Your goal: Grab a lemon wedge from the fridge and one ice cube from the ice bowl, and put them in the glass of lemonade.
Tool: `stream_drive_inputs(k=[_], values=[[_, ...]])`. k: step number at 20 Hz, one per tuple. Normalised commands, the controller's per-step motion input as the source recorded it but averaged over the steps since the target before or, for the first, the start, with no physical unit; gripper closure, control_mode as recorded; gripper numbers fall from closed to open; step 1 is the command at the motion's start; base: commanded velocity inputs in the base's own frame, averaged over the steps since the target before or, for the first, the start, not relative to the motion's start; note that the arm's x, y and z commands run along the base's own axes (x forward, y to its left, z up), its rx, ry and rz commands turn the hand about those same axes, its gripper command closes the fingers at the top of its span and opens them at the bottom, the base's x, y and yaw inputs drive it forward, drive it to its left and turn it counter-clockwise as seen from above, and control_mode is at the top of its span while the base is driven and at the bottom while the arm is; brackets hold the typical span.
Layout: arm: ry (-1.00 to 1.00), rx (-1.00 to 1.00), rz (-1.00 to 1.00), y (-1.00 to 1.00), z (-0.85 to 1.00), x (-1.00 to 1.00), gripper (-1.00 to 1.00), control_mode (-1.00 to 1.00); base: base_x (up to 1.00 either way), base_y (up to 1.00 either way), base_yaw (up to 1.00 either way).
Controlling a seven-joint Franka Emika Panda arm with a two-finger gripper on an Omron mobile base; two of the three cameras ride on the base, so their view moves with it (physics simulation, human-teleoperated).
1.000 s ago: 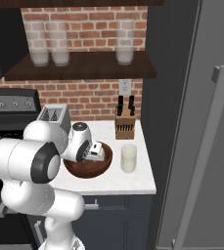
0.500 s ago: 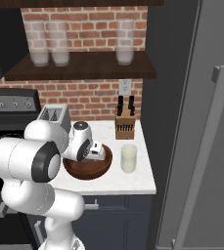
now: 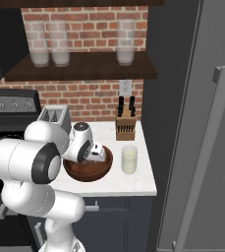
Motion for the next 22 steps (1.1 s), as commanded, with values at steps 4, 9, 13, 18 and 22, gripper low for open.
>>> stream_drive_inputs(k=[4,9,13,18,22], values=[[0.00,0.00,0.00,0.00,0.00,0.00,-1.00,-1.00,0.00,0.00,0.00],[0.00,0.00,0.00,0.00,0.00,0.00,-1.00,-1.00,0.00,0.00,0.00],[0.00,0.00,0.00,0.00,0.00,0.00,1.00,-1.00,0.00,0.00,0.00],[0.00,0.00,0.00,0.00,0.00,0.00,1.00,-1.00,0.00,0.00,0.00],[0.00,0.00,0.00,0.00,0.00,0.00,1.00,-1.00,0.00,0.00,0.00]])
